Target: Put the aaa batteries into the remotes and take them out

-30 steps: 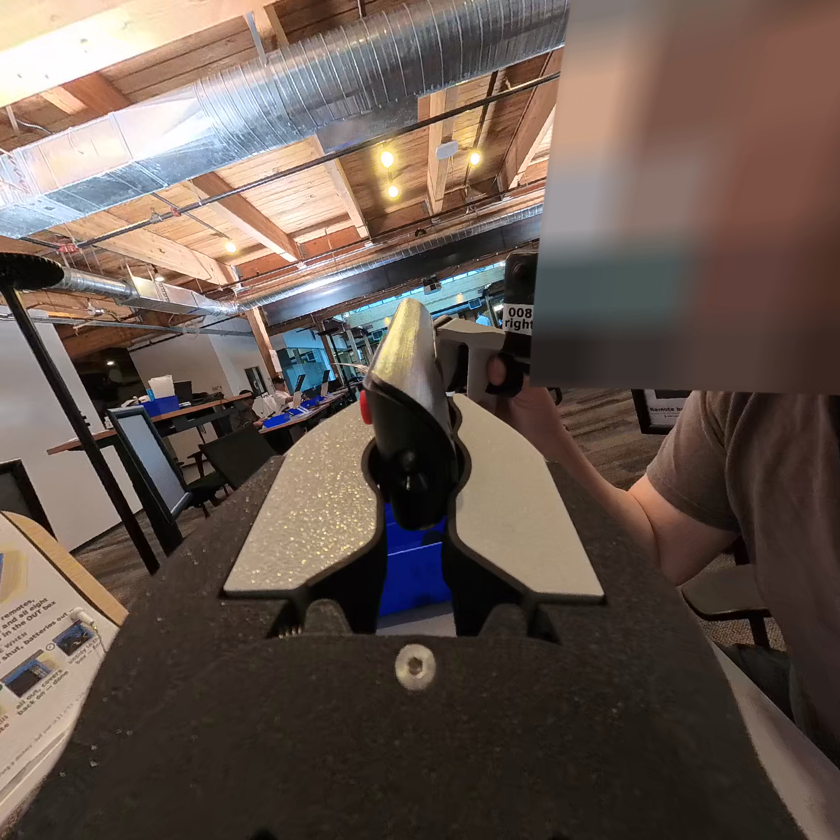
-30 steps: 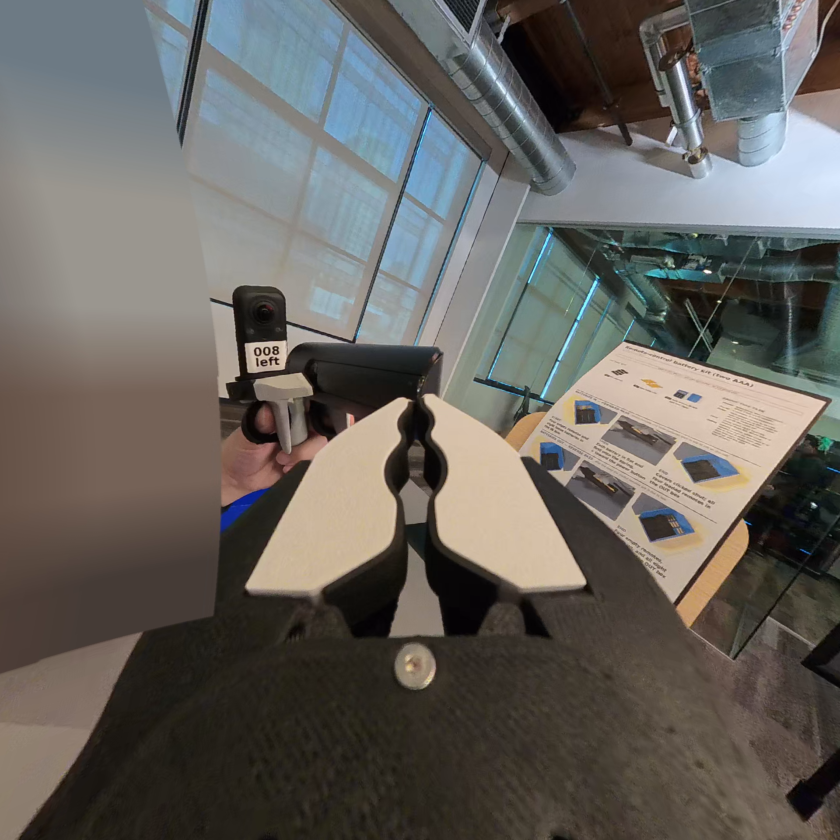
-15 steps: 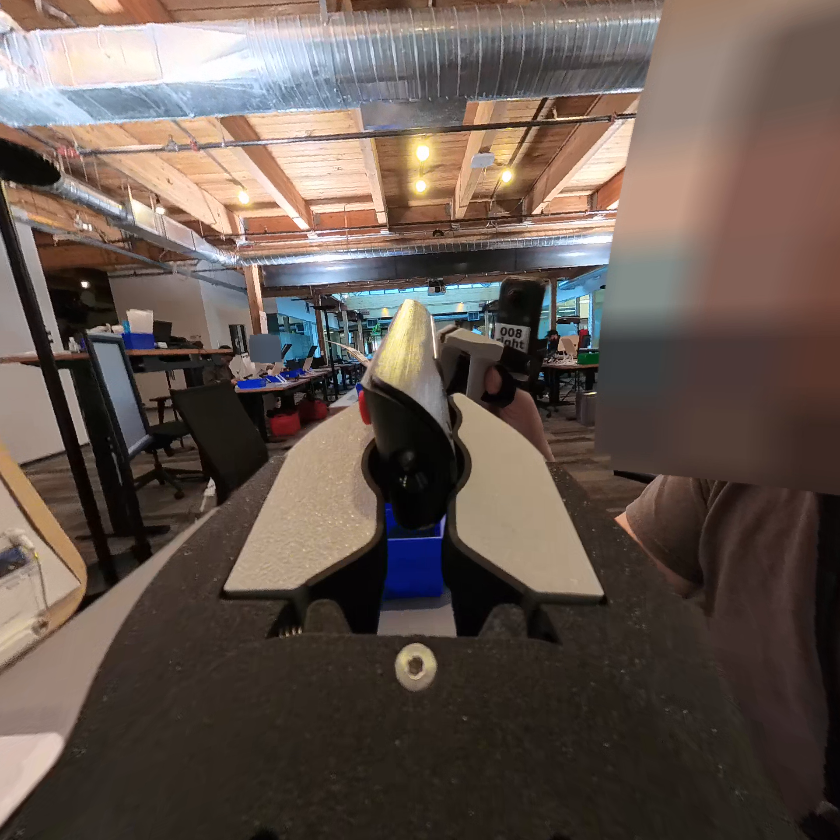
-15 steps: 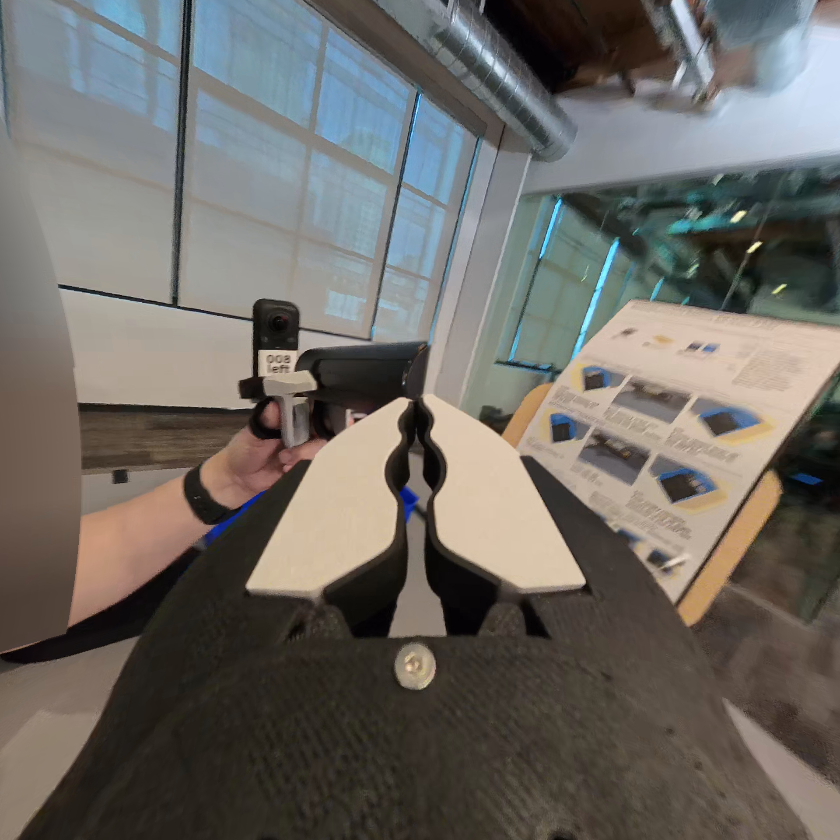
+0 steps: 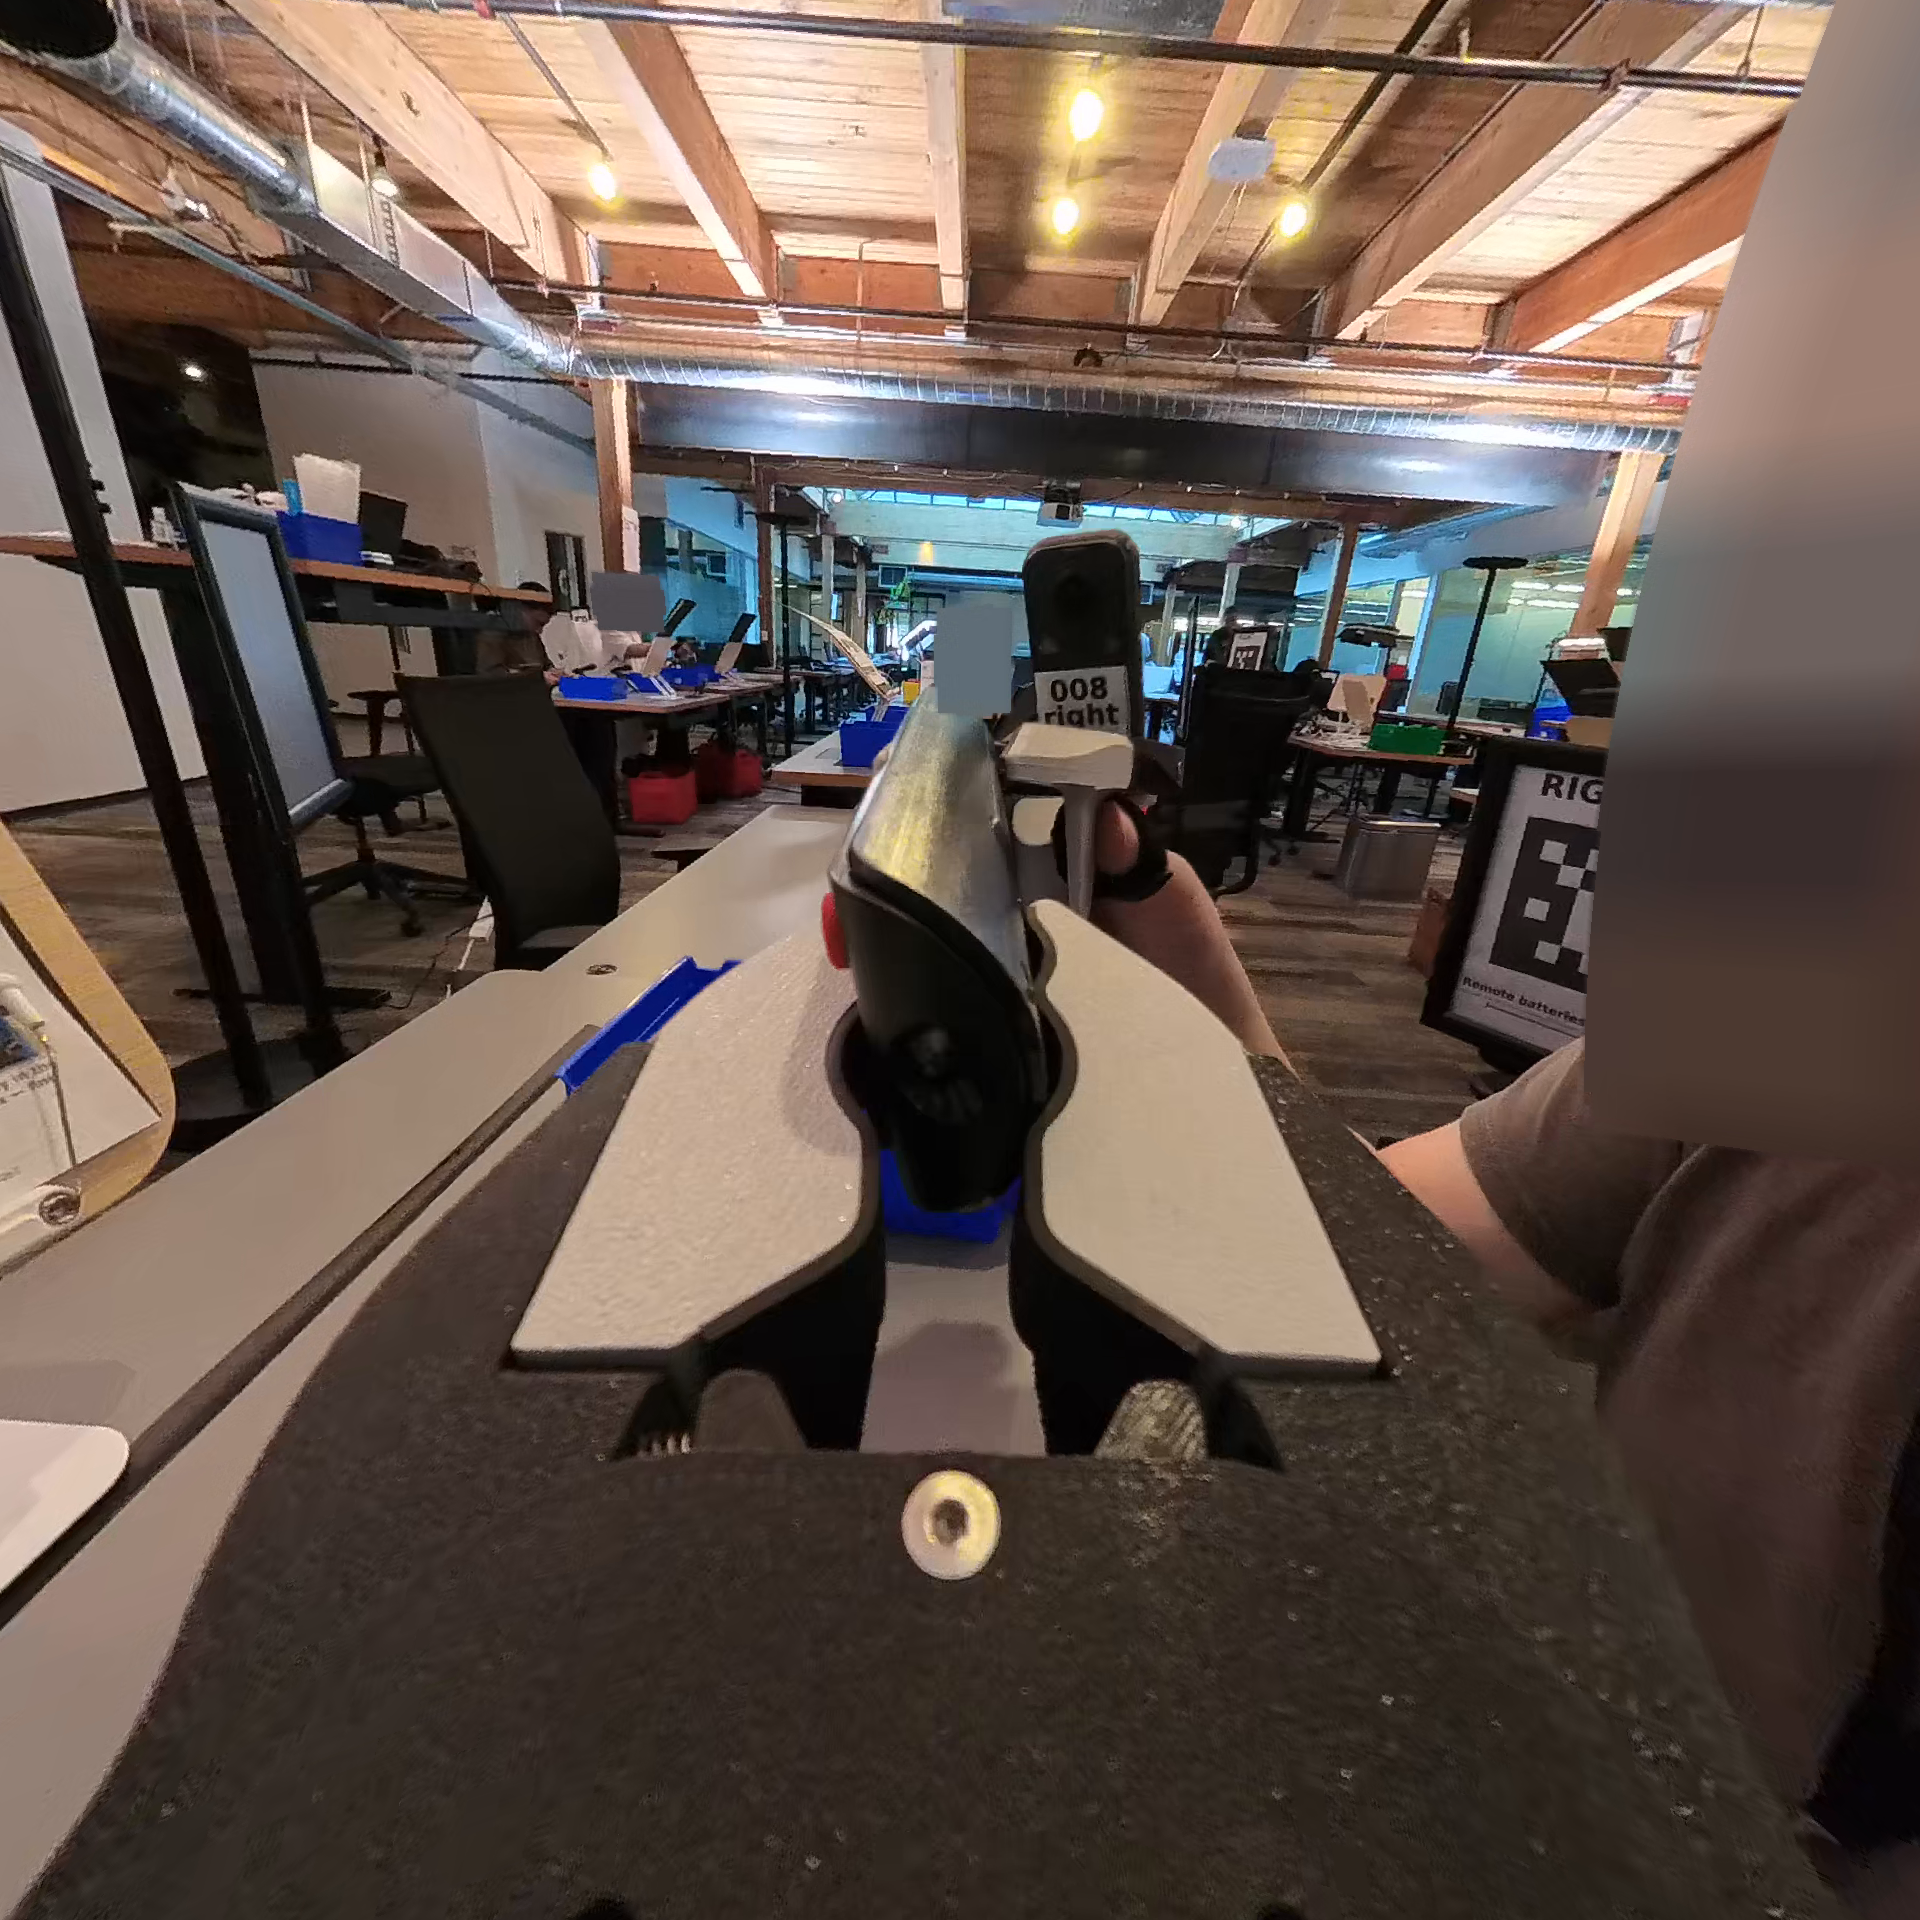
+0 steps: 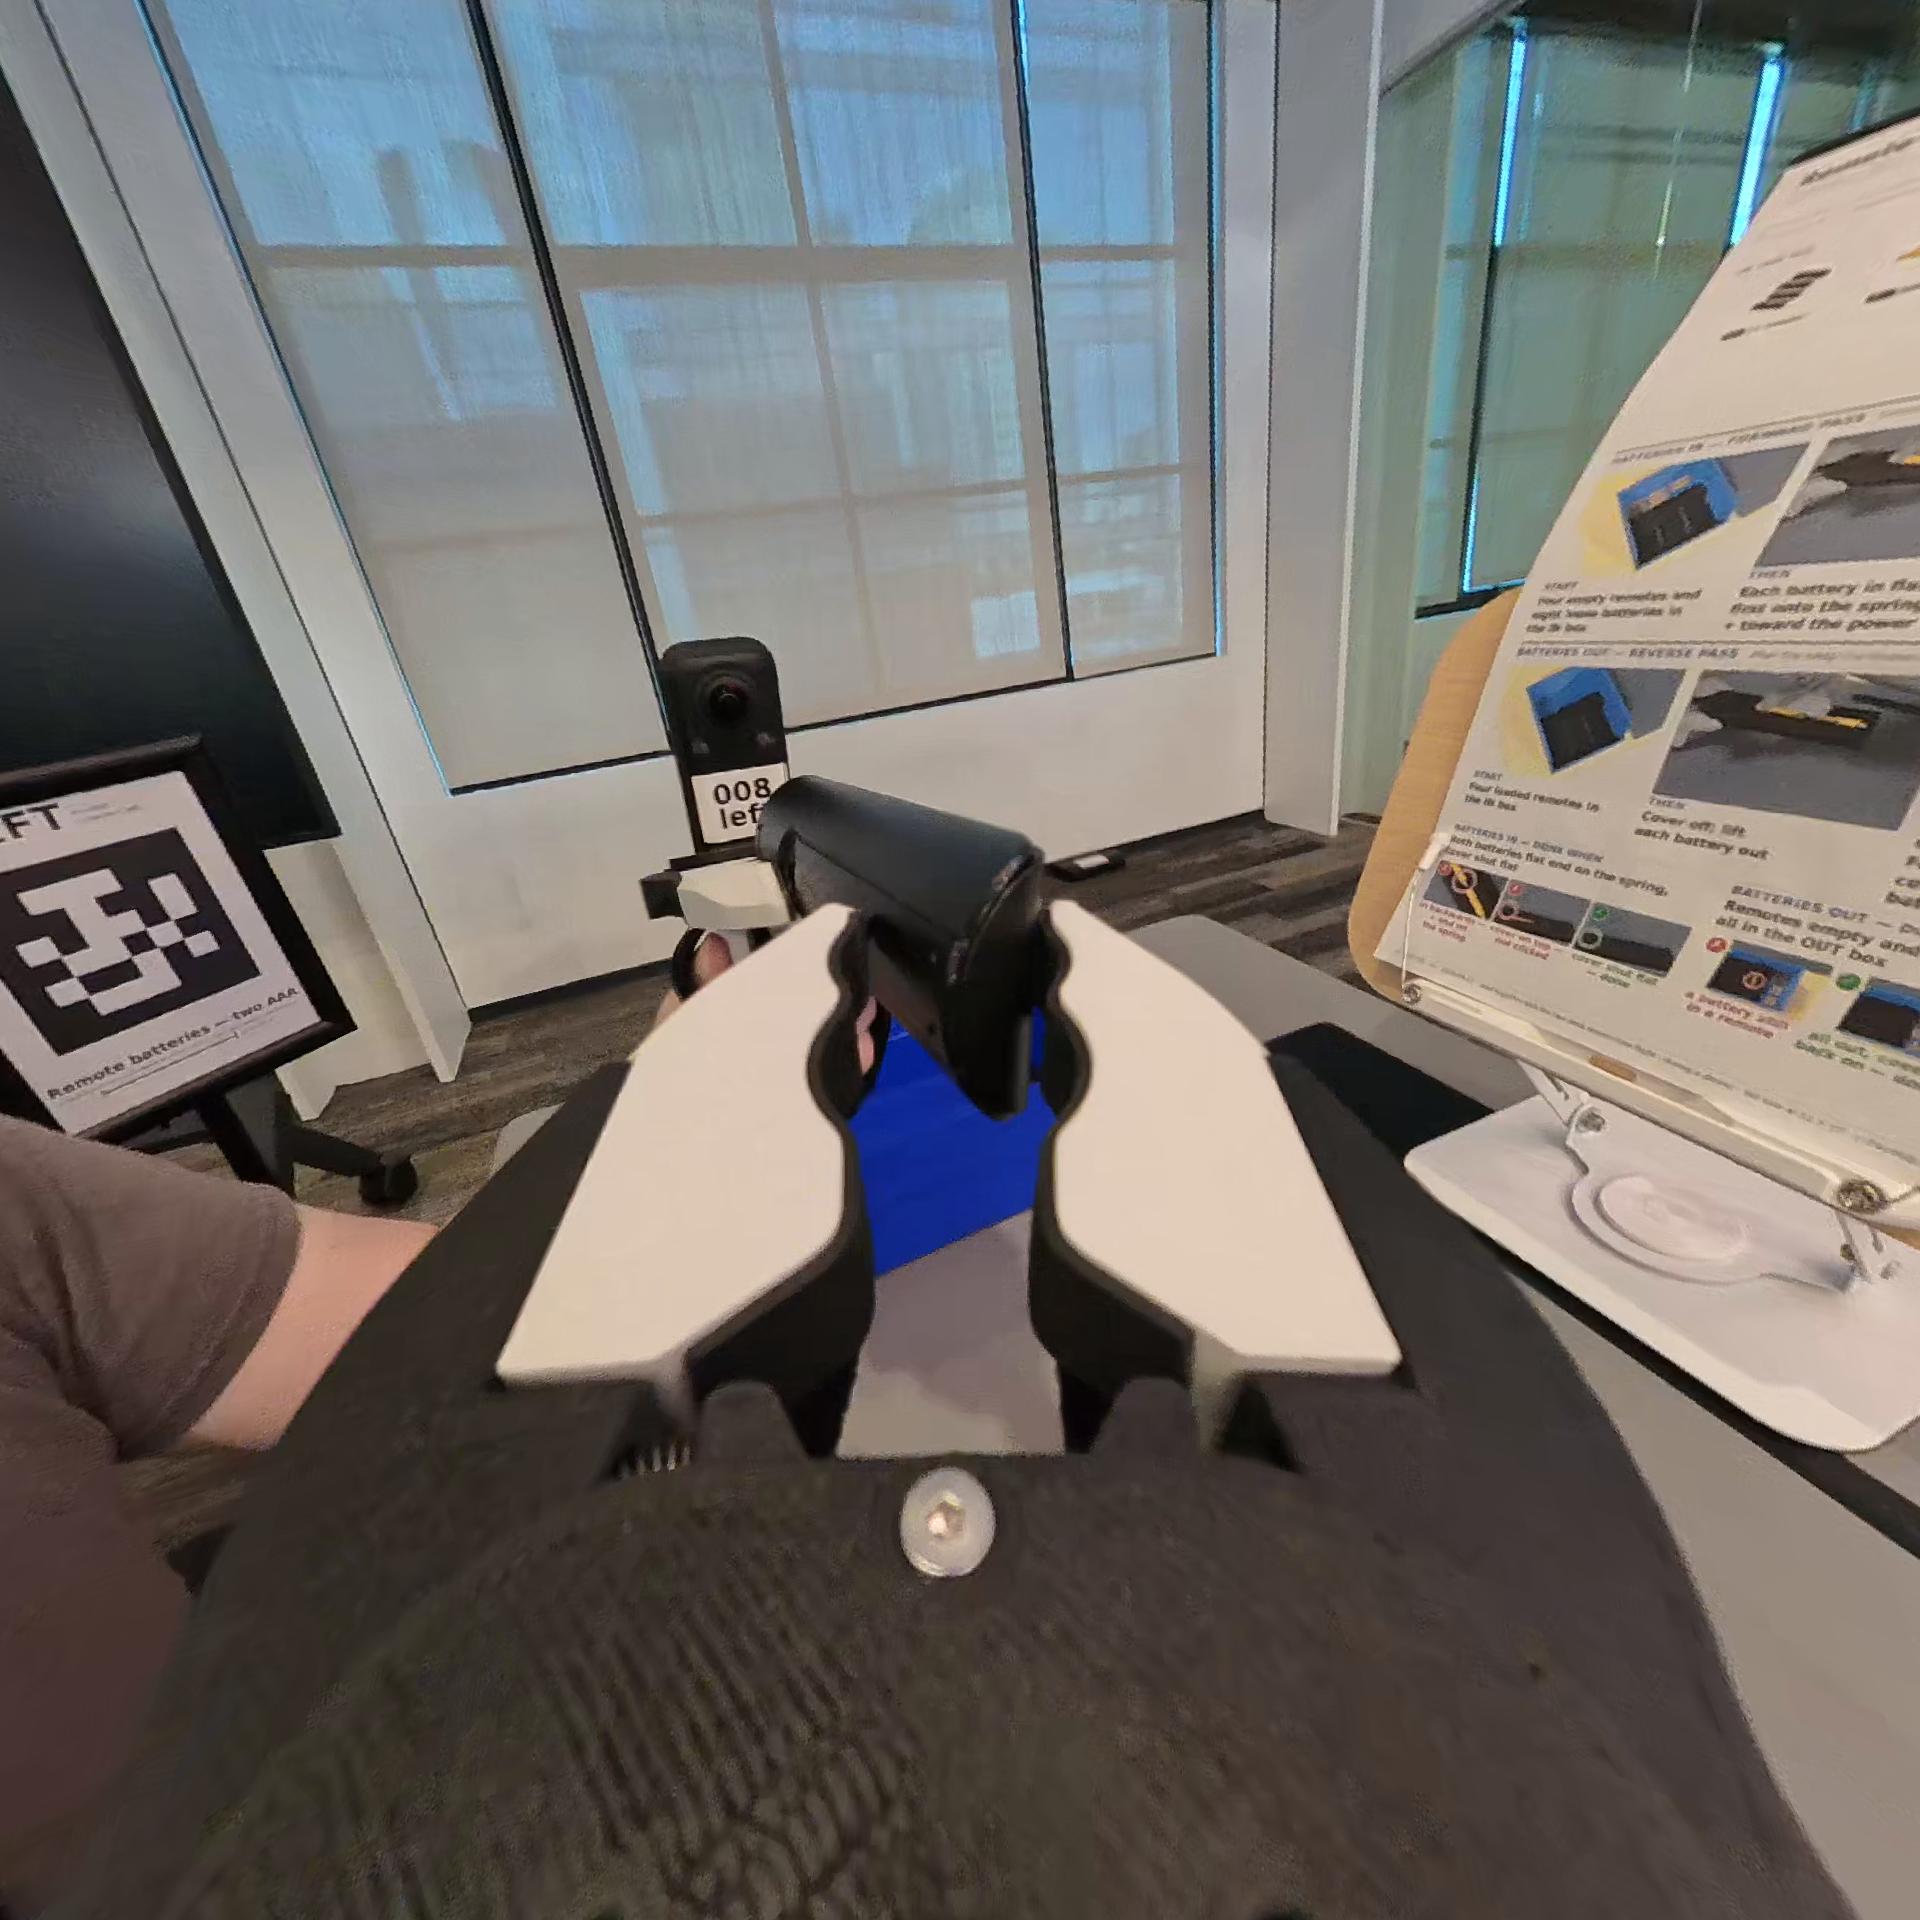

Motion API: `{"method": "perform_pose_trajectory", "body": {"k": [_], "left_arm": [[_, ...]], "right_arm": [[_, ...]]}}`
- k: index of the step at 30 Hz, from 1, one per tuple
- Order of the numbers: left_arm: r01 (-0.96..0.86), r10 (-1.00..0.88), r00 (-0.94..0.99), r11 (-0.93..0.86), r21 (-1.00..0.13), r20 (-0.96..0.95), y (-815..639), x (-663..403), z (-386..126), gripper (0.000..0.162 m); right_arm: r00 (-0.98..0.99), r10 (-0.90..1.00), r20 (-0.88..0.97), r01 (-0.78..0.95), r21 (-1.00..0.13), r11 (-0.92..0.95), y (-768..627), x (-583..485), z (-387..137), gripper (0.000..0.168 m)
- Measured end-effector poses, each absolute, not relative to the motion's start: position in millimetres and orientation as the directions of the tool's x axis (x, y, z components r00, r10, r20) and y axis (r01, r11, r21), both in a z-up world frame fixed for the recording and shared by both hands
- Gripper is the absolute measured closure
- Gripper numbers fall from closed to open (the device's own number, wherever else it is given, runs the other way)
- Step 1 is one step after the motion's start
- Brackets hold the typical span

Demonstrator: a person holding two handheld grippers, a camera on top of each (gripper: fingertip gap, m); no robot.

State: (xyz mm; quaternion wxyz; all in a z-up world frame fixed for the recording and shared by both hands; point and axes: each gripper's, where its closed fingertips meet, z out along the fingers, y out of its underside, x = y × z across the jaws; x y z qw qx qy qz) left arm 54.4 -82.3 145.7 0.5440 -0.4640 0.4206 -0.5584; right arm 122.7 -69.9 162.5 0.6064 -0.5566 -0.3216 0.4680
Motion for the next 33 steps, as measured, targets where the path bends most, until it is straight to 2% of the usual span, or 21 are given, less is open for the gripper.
{"method": "perform_pose_trajectory", "body": {"k": [3, 5, 7, 10, 17, 24, 33], "left_arm": [[0.212, -0.998, 0.026, -0.045, -0.976, 0.052, -83, 54, 146, 0.139], [0.215, -0.999, 0.04, -0.026, -0.976, 0.035, -84, 55, 147, 0.138], [0.222, -0.999, 0.022, -0.022, -0.975, 0.027, -87, 55, 148, 0.138], [0.226, -1.0, 0.012, -0.009, -0.974, 0.013, -91, 54, 151, 0.138], [0.224, -0.999, -0.007, -0.037, -0.974, 0.037, -92, 52, 152, 0.138], [0.193, -0.998, -0.034, -0.049, -0.98, 0.043, -97, 48, 152, 0.138], [0.149, -0.999, -0.029, -0.042, -0.988, 0.038, -98, 46, 151, 0.138]], "right_arm": [[0.357, 0.927, -0.118, -0.182, -0.982, -0.055, -71, 124, 161, 0.137], [0.411, 0.908, -0.077, -0.168, -0.986, -0.008, -68, 127, 162, 0.128], [0.394, 0.918, -0.05, -0.155, -0.988, 0.012, -75, 124, 164, 0.135], [0.375, 0.927, -0.03, -0.154, -0.988, 0.03, -80, 124, 166, 0.136], [0.3, 0.952, -0.064, -0.179, -0.984, -0.009, -84, 122, 166, 0.139], [0.129, 0.98, -0.148, -0.178, -0.976, -0.124, -95, 119, 164, 0.142], [0.052, 0.983, -0.177, -0.15, -0.974, -0.168, -98, 118, 158, 0.142]]}}
